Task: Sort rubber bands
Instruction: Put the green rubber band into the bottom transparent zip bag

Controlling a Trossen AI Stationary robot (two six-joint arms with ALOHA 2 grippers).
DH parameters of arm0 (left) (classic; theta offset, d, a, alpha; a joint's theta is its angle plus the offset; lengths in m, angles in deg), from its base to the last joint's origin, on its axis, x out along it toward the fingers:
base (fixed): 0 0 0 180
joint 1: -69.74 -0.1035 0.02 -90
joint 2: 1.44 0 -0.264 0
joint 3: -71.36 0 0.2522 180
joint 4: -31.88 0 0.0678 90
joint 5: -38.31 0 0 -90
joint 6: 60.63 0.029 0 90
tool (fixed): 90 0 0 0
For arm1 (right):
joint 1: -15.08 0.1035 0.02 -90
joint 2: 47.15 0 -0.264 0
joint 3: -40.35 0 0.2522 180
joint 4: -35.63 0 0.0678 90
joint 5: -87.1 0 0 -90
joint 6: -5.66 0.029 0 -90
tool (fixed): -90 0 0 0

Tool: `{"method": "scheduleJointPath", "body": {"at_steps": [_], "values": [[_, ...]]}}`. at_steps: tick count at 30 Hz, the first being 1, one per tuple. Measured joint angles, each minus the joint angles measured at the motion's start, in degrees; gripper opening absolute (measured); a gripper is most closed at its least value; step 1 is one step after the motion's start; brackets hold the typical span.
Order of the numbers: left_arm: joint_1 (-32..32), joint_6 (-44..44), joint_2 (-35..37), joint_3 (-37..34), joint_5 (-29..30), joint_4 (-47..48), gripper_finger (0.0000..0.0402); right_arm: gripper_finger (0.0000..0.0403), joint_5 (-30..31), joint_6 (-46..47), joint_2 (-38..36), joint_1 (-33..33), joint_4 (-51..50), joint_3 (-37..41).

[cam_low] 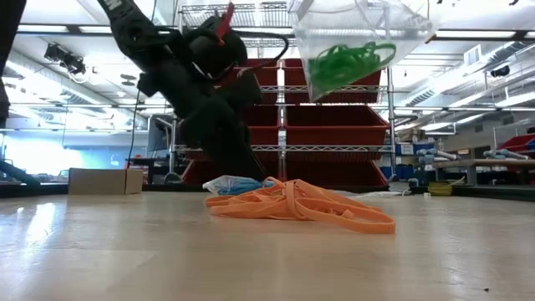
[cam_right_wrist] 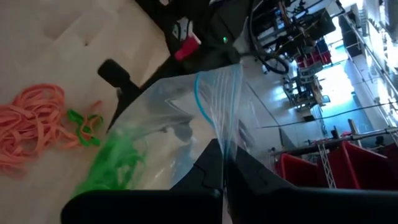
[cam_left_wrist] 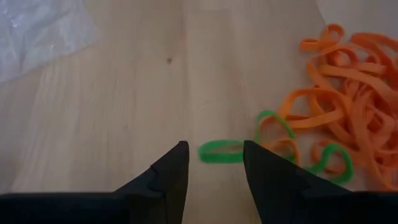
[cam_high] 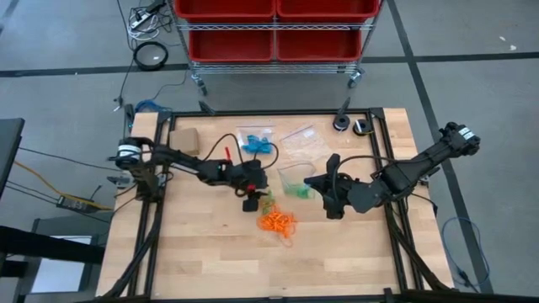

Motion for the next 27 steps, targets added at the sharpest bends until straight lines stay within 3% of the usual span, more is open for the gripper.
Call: {"method": "scheduleJointPath", "body": {"at_steps": [4, 14, 23, 27], "values": [[-2.06, -0.02, 0.0, 0.01, -5.37, -0.04, 0.0161, 0.0, 0.0, -0.02, 0.0, -0.02, -0.1, 0.0], [-3.76, 1.68, -2.61, 0.1, -9.05, -1.32, 0.0161, 0.0, -0.13, 0.29, 0.02, -0.81, -0.11, 0.0], [-4.02, 4.99, -9.35, 5.62, -12.26, 1.5, 0.016, 0.0, -0.54, 1.01, 0.13, -0.81, 0.18, 0.0], [-3.94, 8.27, -10.41, 8.07, -12.73, 6.06, 0.0128, 0.0, -0.57, 1.91, 0.15, -0.81, 0.16, -0.02]]}}
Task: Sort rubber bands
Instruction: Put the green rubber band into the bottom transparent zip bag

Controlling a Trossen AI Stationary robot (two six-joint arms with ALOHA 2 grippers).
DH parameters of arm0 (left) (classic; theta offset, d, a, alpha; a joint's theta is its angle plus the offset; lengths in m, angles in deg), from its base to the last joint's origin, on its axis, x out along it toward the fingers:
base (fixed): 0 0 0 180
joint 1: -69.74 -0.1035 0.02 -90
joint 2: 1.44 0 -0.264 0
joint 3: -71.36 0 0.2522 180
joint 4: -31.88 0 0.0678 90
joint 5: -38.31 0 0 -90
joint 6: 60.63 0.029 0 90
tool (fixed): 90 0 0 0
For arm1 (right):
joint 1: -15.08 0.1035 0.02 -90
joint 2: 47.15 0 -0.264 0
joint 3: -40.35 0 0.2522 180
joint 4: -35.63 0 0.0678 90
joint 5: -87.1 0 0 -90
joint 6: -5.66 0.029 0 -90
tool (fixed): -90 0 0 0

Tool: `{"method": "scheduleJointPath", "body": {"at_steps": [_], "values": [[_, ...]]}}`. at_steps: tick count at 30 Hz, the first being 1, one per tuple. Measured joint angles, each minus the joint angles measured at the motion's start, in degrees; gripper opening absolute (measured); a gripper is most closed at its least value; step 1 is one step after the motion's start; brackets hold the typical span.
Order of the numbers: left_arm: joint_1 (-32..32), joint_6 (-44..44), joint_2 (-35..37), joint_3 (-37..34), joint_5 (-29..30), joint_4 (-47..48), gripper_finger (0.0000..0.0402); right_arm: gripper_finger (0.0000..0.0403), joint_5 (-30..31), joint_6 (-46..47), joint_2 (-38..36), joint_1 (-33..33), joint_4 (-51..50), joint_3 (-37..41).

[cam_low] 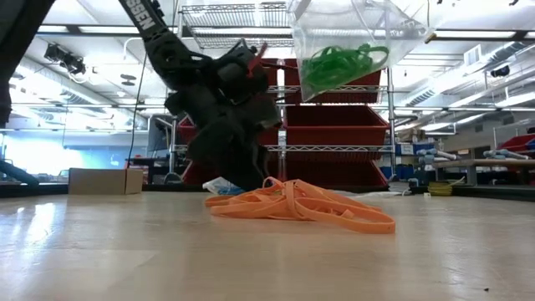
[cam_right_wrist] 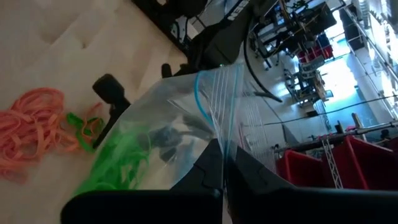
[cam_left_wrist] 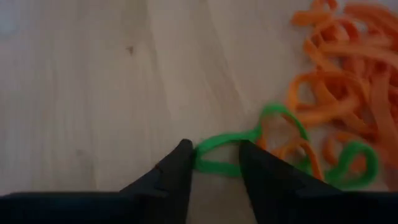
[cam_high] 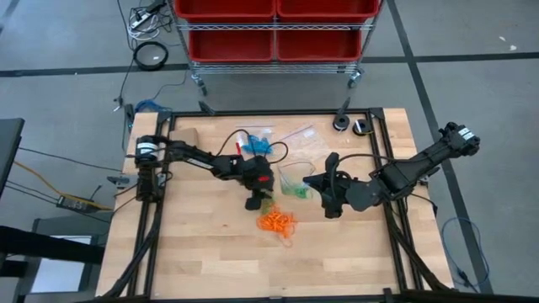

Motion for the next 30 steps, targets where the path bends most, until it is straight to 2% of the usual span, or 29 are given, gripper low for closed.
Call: {"method": "scheduleJointPath", "body": {"at_steps": [4, 5, 11, 19, 24, 30], "values": [[0.04, 3.54, -0.08, 1.7, 0.51, 6.65, 0.0024, 0.0, 0.04, 0.09, 0.0, -0.02, -0.64, 0.0], [0.06, 3.75, -0.08, 1.96, 0.69, 7.9, 0.0015, 0.0, 0.04, 0.29, 0.0, -0.02, -0.56, 0.0], [0.63, 4.02, 4.78, 2.45, 4.52, 14.91, 0.0004, 0.0, 0.02, 0.58, 0.0, -0.04, -0.9, 0.0], [1.18, 5.29, 21.33, 6.4, 15.63, 25.88, 0.0002, 0.0, -3.01, 1.25, 0.68, -1.25, -1.05, 0.0], [2.5, 5.17, 31.7, 8.67, 21.86, 25.93, 0.0001, 0.0, -5.23, 0.9, 3.54, -2.41, -0.52, 0.02], [5.47, 5.65, 34.23, 14.32, 26.72, 24.5, 0.0001, 0.0, -9.27, -1.36, 7.94, -4.57, 2.5, 0.07]]}}
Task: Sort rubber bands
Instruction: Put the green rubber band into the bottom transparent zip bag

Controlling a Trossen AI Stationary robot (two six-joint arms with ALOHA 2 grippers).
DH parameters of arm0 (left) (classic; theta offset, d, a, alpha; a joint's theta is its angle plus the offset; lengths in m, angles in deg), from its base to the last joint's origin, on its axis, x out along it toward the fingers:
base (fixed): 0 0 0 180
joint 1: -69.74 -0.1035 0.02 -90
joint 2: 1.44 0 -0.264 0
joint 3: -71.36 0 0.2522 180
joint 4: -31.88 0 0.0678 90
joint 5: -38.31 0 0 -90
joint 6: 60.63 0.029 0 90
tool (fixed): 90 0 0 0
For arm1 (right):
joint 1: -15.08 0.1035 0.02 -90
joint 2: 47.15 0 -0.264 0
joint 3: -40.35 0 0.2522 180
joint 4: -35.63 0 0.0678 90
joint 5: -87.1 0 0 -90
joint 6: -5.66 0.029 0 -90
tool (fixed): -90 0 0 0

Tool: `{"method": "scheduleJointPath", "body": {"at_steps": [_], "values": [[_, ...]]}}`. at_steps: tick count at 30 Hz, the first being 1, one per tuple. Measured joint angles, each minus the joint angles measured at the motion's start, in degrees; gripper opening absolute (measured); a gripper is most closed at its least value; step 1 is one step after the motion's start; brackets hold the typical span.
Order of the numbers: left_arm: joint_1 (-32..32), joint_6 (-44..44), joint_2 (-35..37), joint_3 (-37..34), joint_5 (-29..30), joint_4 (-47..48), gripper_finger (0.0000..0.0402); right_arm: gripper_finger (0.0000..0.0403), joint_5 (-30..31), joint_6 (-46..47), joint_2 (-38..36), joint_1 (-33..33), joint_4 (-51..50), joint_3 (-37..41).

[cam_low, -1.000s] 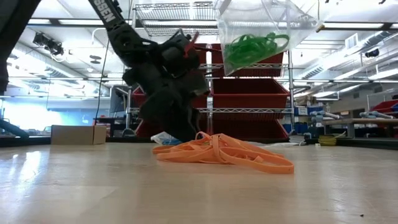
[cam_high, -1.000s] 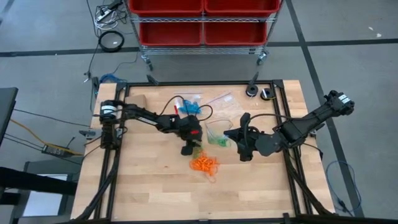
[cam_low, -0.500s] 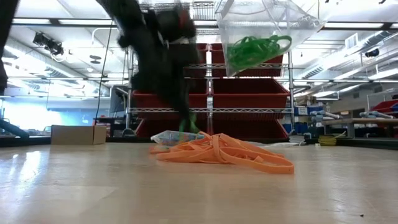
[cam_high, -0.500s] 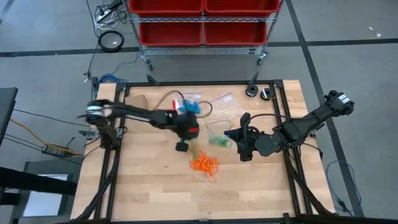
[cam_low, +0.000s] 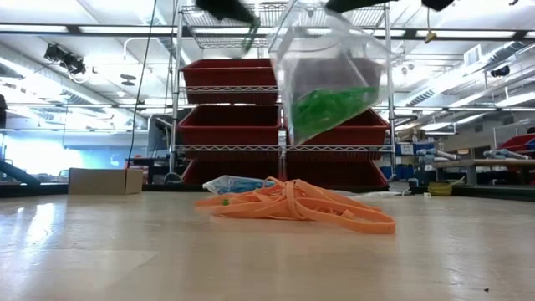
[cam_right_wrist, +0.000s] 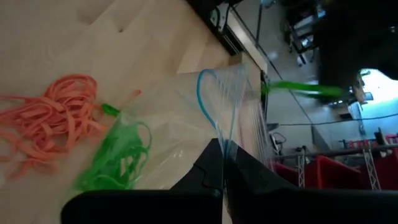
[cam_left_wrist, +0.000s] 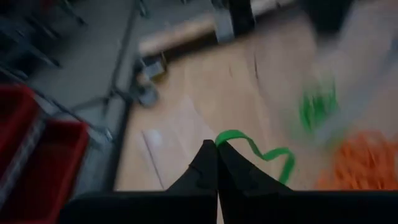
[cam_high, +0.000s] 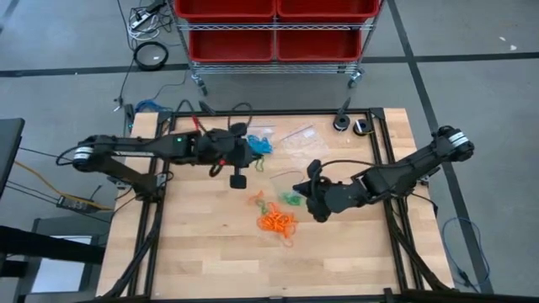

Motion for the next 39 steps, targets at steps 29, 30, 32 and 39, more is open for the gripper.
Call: {"method": "scheduleJointPath", "body": {"at_steps": [29, 30, 32, 39], "values": [[6.99, 1.83, -11.69, 5.68, 1.22, -1.08, 0.0136, 0.0, -2.67, -4.4, 2.62, -1.41, 6.14, 0.0], [7.09, 1.26, -11.37, 5.68, 1.22, -0.57, 0.0148, 0.0, -2.62, -4.4, 2.62, -1.41, 6.07, 0.0], [7.52, 0.85, -10.72, 5.68, 1.22, 0.2, 0.0168, 0.0, -2.57, -4.42, 2.62, -1.44, 6.09, 0.0], [8.98, -1.13, -8.31, 5.7, 1.22, 0.82, 0.0193, 0.0, -2.24, -4.49, 2.59, -1.46, 5.95, 0.0]]}}
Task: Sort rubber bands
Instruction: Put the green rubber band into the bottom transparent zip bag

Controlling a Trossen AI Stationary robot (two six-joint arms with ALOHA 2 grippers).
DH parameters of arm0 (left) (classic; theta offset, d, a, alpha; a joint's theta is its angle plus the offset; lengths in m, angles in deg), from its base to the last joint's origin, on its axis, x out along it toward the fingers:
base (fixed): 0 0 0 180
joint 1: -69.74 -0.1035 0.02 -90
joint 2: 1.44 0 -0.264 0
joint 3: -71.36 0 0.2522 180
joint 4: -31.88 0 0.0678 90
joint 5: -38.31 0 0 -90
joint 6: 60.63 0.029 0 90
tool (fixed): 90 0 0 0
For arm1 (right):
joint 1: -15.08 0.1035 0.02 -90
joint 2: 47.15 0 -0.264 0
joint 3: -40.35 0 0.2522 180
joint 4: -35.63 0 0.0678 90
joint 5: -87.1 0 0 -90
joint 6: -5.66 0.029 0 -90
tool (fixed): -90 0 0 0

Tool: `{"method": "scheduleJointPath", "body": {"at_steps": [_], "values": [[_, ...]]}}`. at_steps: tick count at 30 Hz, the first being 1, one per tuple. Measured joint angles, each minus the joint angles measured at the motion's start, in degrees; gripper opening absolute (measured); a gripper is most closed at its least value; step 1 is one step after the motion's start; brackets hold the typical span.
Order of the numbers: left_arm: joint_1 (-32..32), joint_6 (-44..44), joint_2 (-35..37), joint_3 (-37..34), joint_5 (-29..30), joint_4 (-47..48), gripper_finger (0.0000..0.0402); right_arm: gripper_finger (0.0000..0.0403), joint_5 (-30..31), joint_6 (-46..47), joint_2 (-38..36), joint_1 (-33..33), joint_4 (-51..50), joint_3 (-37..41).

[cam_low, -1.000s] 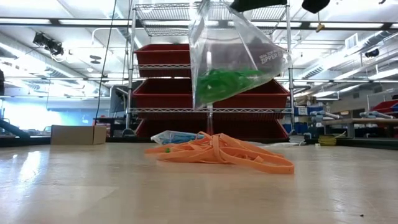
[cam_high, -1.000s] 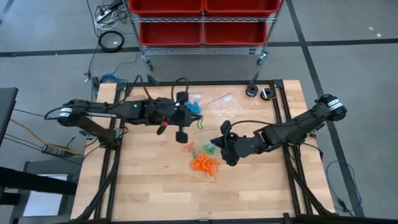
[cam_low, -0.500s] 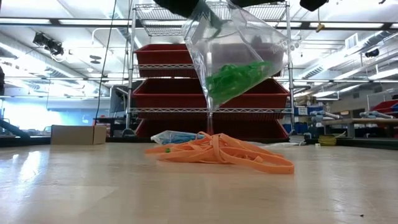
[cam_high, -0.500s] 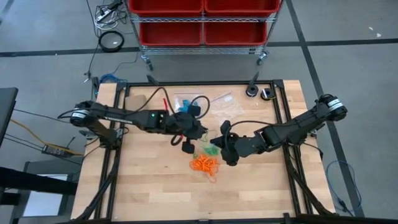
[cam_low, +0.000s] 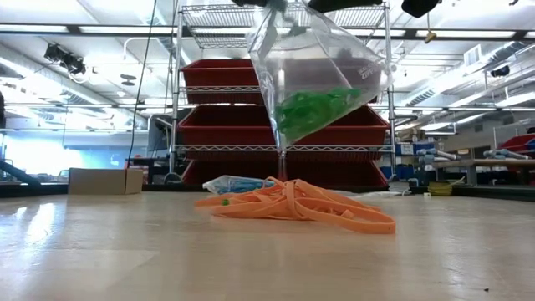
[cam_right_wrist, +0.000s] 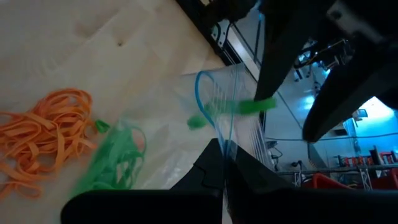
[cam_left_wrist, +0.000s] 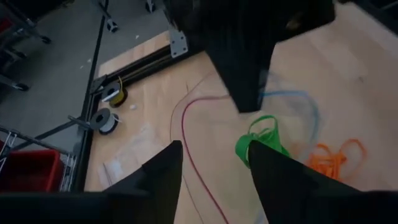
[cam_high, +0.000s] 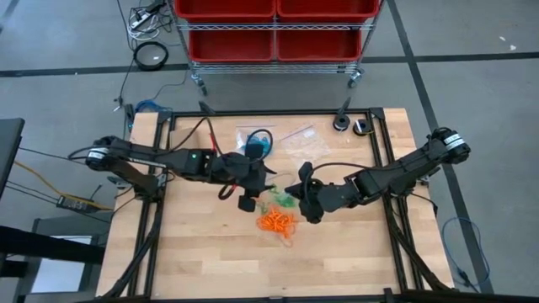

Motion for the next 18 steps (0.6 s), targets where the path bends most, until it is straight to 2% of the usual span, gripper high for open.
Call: {"method": "scheduleJointPath", "body": {"at_steps": [5, 10, 18], "values": [[0.31, -1.43, 2.0, 0.02, -0.07, 2.32, 0.0193, 0.0, 0.08, -0.13, 0.0, -0.06, -0.02, 0.0], [0.28, -5.28, 2.49, 0.04, -5.06, 7.61, 0.0193, 0.0, 0.11, -0.13, 0.0, -0.13, 0.03, 0.0], [1.46, -8.12, 3.24, 0.04, -4.48, 13.89, 0.0193, 0.0, 0.56, -0.22, -0.07, -0.11, 0.22, -0.01]]}}
